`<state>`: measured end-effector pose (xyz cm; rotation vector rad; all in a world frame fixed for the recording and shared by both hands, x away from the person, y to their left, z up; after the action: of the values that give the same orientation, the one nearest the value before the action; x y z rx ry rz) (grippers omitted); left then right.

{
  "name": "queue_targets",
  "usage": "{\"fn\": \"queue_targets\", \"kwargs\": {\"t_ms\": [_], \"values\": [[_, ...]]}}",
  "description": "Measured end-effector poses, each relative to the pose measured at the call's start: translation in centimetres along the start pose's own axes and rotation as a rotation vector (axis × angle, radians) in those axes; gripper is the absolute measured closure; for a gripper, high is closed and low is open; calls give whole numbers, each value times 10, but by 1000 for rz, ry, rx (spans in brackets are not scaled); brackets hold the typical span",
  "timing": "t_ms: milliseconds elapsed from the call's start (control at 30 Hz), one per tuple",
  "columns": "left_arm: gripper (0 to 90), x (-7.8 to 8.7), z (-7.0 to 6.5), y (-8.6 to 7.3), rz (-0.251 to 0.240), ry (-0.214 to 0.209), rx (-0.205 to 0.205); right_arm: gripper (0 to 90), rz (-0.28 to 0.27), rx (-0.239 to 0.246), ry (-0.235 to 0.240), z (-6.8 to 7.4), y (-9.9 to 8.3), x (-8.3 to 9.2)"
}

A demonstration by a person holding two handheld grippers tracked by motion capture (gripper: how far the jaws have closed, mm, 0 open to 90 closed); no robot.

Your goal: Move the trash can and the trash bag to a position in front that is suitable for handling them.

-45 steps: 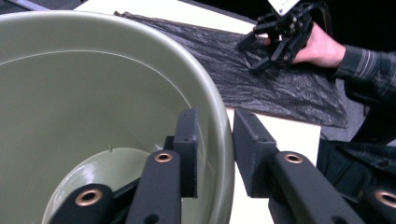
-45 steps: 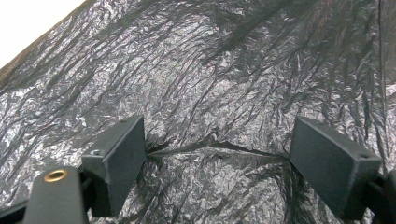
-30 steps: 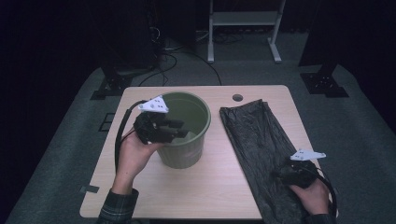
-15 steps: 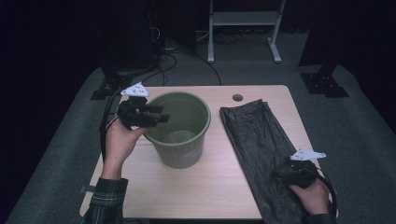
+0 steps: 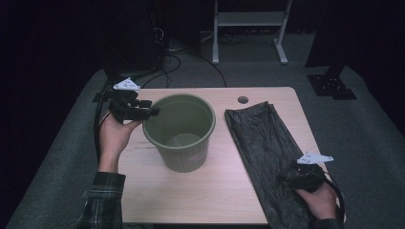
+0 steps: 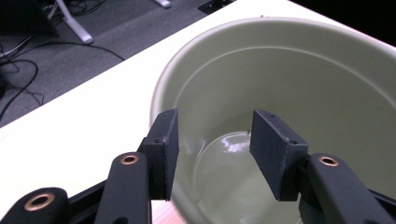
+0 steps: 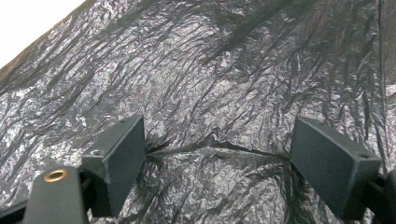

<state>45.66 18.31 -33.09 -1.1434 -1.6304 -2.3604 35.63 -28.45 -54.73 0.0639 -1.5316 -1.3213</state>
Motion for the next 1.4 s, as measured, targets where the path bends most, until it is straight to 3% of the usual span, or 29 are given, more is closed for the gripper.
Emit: {"fn": "queue_targets", "kwargs": {"t_ms": [200,433,600,1200,1400], "values": [[511,-10,10,-14,27,-6,51,175,0,1,0,0,0,0],[556,-19,13,-29,60,-21,60,175,1,1,0,0,0,0],[578,-20,11,-29,62,-29,77,175,0,1,0,0,0,0],[785,-25,-32,-15,63,-101,-23,175,0,1,1,0,0,0],[789,-27,-43,-11,60,-120,-33,175,0,1,1,0,0,0]]}}
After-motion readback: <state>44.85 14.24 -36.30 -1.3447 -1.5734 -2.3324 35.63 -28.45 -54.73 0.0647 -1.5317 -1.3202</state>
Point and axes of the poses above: each handheld gripper's, and its own axes: x roughly backward along the jaws, y roughly out of its top, z roughly to its left, the point moved 9 cm from there along -x, roughly forward along the jaws, and after that the axes turned 14 degrees about y, right-handed, at the moved point
